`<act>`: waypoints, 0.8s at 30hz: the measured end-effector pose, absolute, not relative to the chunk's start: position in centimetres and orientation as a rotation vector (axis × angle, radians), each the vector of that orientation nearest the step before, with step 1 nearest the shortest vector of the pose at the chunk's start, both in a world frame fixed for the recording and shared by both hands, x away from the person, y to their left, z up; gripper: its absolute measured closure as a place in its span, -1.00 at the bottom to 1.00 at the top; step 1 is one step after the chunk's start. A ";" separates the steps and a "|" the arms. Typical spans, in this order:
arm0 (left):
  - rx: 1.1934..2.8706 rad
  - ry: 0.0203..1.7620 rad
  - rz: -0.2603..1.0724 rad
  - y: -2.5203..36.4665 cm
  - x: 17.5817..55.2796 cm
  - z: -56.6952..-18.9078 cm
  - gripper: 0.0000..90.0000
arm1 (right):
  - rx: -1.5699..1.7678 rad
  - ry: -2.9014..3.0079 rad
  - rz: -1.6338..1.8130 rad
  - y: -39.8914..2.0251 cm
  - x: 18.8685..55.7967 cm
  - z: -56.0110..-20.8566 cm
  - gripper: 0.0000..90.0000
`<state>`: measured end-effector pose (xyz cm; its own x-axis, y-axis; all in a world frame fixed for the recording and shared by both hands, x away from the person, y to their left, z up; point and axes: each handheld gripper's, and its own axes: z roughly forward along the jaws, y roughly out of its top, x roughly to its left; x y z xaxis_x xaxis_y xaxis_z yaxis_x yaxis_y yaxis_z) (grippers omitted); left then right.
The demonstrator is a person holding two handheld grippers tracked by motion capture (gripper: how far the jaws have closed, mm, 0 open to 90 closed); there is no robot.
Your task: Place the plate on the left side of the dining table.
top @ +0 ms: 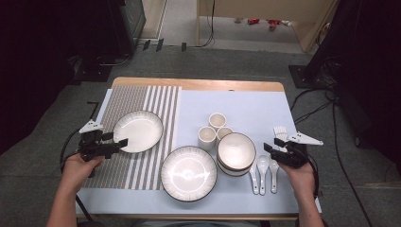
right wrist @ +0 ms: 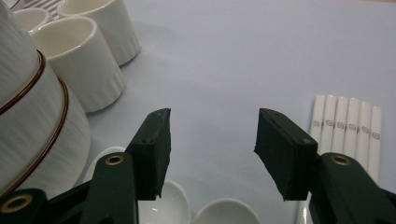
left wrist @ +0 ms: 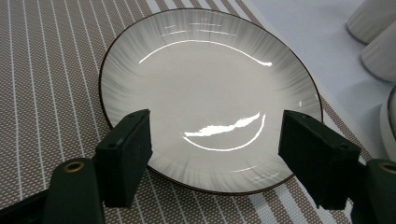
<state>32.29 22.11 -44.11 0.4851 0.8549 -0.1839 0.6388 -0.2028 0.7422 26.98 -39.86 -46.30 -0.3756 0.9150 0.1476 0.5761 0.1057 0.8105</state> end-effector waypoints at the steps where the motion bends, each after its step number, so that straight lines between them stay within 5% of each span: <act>1: 1.932 1.238 0.342 22.1 32.3 -44.1 -0.42 | 1.455 1.998 1.171 -39.9 27.0 -46.3 0.01; 24: 1.988 1.087 0.270 20.8 31.4 -44.8 -0.45 | 1.457 2.006 1.164 -39.8 27.3 -46.3 0.00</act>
